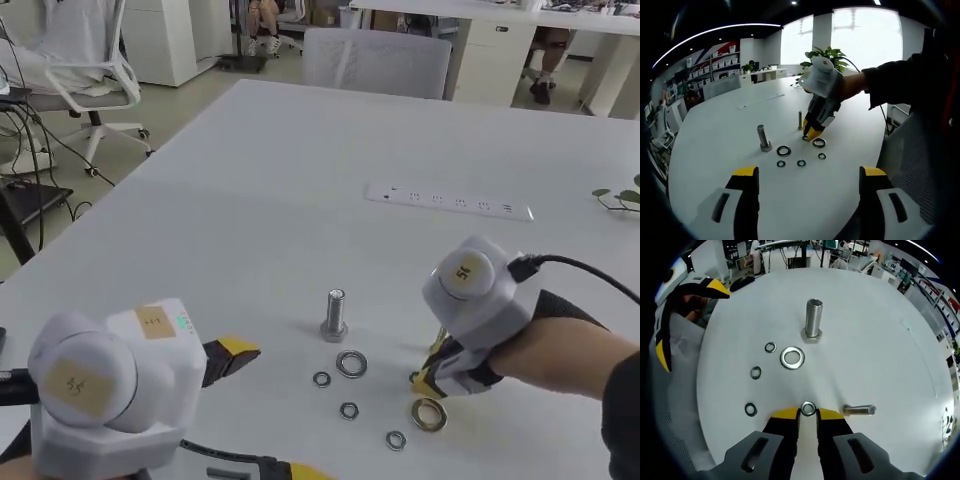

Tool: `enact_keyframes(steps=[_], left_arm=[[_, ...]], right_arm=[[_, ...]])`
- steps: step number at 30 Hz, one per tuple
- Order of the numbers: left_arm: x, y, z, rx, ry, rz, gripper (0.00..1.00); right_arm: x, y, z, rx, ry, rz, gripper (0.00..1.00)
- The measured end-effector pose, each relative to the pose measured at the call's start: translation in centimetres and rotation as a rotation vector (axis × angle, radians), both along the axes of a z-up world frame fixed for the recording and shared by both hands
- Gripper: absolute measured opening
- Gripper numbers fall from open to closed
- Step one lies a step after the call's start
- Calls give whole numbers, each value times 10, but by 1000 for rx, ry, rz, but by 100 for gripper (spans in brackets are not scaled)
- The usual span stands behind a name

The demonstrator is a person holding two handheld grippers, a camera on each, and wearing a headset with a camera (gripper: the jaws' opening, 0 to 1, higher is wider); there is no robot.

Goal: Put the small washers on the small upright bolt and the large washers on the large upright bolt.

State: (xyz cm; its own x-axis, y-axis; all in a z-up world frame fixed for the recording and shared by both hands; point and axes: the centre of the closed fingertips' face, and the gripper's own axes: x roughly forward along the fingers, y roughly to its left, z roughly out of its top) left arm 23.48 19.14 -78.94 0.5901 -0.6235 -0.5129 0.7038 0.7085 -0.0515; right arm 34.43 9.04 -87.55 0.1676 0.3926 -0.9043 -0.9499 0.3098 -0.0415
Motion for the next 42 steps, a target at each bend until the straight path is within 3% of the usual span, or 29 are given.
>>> enact_keyframes(steps=[18, 27, 42], left_arm=[[0, -1, -1, 1, 3, -9, 82], [-1, -2, -1, 2, 1, -15, 82], [-3, -4, -1, 6, 3, -29, 82]], right_arm=[[-2, -10, 7, -13, -22, 5, 14], [-5, -26, 12, -19, -19, -20, 14], [-6, -41, 38, 0, -53, -49, 14]])
